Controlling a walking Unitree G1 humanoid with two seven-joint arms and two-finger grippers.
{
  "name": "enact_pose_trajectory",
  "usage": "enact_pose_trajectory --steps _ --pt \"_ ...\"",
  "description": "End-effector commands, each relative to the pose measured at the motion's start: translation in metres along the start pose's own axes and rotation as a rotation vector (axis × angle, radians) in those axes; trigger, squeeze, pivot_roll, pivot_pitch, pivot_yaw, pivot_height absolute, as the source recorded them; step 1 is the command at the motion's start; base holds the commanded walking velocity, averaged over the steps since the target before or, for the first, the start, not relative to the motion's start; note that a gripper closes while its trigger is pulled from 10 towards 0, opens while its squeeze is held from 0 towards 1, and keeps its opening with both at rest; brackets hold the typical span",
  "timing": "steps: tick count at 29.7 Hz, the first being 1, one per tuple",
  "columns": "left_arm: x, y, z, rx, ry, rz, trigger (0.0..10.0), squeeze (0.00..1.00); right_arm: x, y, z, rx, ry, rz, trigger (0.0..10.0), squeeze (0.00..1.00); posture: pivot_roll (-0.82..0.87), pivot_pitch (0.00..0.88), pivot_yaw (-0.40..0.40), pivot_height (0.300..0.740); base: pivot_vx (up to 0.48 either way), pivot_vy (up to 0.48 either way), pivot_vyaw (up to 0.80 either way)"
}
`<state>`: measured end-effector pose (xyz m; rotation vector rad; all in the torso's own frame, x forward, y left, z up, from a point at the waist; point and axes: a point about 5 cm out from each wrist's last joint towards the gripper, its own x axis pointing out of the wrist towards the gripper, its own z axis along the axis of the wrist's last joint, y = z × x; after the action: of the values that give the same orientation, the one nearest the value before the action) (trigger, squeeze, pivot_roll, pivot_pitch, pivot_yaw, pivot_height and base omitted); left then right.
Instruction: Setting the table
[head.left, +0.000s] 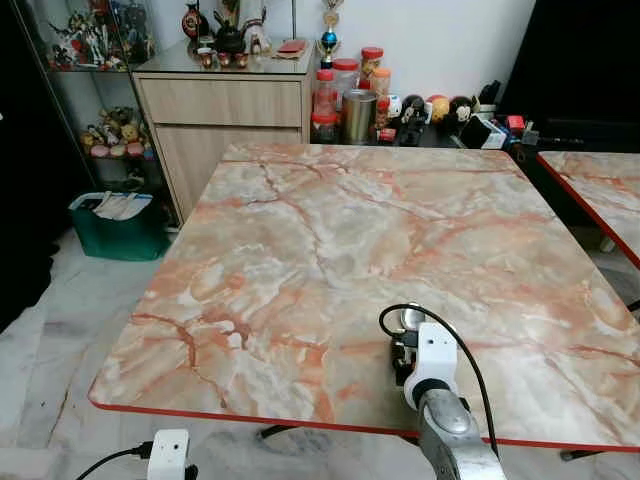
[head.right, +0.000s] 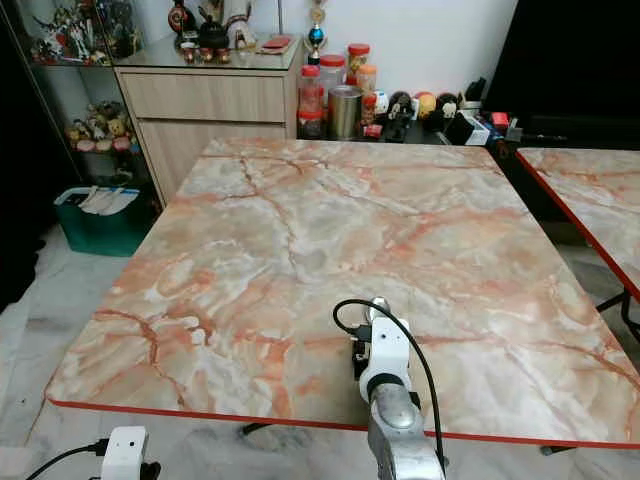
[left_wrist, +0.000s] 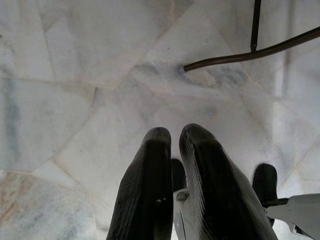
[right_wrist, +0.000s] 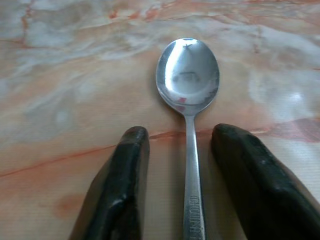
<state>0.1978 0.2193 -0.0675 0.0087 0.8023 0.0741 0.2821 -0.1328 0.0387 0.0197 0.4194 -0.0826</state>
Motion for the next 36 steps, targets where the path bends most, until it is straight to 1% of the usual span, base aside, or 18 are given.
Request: enact_pose_trajectory --steps 1,18,22,32,33,34,36 --pt "-0.0009 0.0009 -0.0039 -0.010 0.018 -0.004 10.0 0.00 0.0008 -0.0083 -0.0118 -0.001 0.069 -0.048 0.0 0.00 -0.01 0.000 -0.031 0.740 0.000 0.000 0.00" --pt "-0.0021 0.0035 -0.0076 -0.002 0.036 -0.012 10.0 0.00 -0.0002 -0.0061 -0.0138 0.015 0.069 -0.034 0.0 0.00 -0.01 0.000 -0.023 0.740 0.000 0.000 0.00" --pt "-0.0026 0.0033 -0.0091 0.003 0.041 -0.016 10.0 0.00 -0.0001 -0.0094 -0.0130 0.021 0.059 -0.043 0.0 0.00 -0.01 0.000 -0.018 0.740 0.000 0.000 0.00" --pt "-0.0028 0.0018 -0.0108 0.037 0.051 -0.028 10.0 0.00 0.0012 -0.0090 -0.0126 0.032 0.047 -0.045 0.0 0.00 -0.02 0.000 -0.006 0.740 0.000 0.000 0.00" --pt "-0.0027 0.0015 -0.0106 0.038 0.051 -0.028 10.0 0.00 0.0015 -0.0091 -0.0121 0.034 0.046 -0.046 4.5 0.00 -0.02 0.000 -0.005 0.740 0.000 0.000 0.00" --pt "-0.0024 0.0008 -0.0097 0.040 0.047 -0.029 10.0 0.00 0.0015 -0.0096 -0.0101 0.048 0.028 -0.048 10.0 0.00 -0.03 0.000 0.004 0.740 0.000 0.000 0.00" --pt "-0.0018 -0.0005 -0.0081 0.043 0.041 -0.030 10.0 0.00 0.0015 -0.0116 -0.0080 0.067 0.006 -0.050 10.0 0.00 -0.01 0.000 -0.004 0.740 0.000 0.000 0.00"
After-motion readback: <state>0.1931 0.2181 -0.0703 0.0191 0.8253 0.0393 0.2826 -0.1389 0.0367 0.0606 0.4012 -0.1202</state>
